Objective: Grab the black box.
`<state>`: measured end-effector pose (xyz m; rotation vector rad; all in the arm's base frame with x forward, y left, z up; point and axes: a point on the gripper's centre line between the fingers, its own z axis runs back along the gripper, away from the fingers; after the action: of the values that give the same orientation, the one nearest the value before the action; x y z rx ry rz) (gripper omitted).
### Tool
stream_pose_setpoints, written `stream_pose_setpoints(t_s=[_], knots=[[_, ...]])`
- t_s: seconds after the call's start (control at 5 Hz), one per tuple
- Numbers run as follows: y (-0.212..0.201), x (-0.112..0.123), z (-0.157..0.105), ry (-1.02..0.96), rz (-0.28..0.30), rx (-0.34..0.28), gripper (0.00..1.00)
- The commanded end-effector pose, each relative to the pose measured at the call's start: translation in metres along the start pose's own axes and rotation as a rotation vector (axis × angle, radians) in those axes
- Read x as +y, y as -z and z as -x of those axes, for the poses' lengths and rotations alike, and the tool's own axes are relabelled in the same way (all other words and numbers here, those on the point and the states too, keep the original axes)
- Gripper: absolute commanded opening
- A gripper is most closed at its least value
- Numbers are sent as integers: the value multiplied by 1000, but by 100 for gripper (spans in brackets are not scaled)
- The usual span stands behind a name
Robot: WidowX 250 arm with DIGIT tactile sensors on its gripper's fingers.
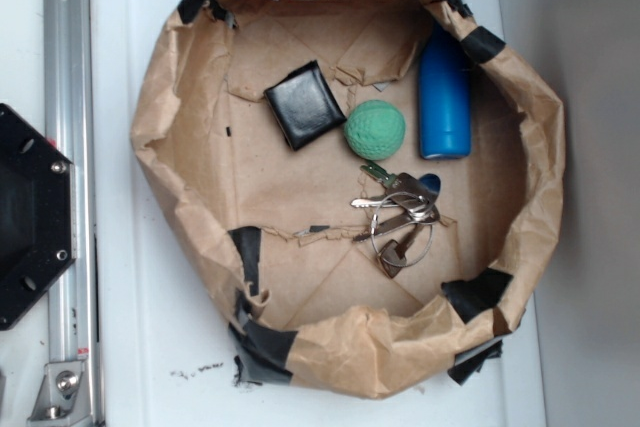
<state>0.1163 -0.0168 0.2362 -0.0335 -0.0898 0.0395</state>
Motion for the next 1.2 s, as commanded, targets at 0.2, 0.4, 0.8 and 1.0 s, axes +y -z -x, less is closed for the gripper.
stream_pose_setpoints(t_s=[0.2, 0.4, 0.8, 1.0], knots=[[16, 8, -40, -97, -52, -15, 100], [38, 15, -78, -176, -119, -80, 100], [103, 61, -140, -375, -168, -84, 100], [118, 66, -147, -366, -81, -68, 100]])
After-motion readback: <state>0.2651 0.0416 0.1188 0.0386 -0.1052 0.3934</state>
